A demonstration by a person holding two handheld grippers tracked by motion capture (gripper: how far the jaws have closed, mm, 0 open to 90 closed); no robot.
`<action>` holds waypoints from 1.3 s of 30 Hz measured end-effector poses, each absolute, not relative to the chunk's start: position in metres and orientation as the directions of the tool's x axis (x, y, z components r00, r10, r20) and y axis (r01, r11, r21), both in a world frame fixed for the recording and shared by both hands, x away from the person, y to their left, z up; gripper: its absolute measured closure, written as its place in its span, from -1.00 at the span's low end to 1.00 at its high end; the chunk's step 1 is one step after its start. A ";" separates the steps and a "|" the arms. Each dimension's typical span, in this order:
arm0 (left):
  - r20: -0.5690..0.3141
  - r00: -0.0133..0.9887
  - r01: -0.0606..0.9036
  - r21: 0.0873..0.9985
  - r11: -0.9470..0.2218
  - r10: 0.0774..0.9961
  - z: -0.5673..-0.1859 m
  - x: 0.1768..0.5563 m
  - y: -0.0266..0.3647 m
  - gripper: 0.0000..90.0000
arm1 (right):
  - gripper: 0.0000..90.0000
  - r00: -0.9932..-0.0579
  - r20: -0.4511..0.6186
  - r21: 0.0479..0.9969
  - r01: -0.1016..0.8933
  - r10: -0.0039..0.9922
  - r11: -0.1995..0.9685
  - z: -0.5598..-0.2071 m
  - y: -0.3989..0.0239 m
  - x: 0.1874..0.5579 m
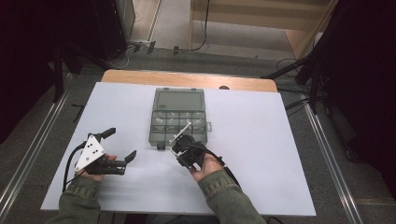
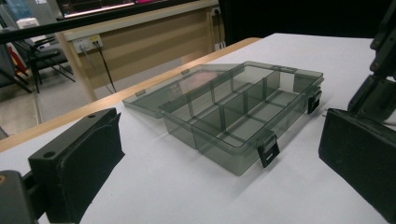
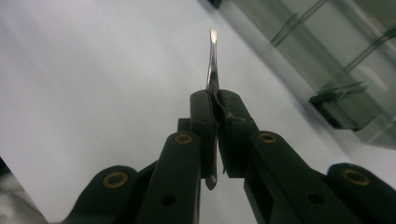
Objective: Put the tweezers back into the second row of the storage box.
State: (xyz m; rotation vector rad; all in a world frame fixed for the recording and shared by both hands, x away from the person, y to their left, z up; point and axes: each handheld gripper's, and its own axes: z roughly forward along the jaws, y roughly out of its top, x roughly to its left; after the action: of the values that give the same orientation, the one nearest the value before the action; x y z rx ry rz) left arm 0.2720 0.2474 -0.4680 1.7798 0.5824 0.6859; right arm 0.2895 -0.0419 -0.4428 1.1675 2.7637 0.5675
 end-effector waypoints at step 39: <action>0.159 0.725 0.048 0.959 -0.279 0.671 -0.468 0.273 0.246 -1.00 | 0.94 -0.642 0.247 0.564 0.704 0.726 0.431 -0.436 -0.089 0.352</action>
State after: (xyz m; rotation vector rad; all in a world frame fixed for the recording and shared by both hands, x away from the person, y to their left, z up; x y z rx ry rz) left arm 0.2729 0.2460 -0.4682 1.7706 0.5687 0.6691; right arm 0.3520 -0.0888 -0.4365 1.3145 2.6292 1.0107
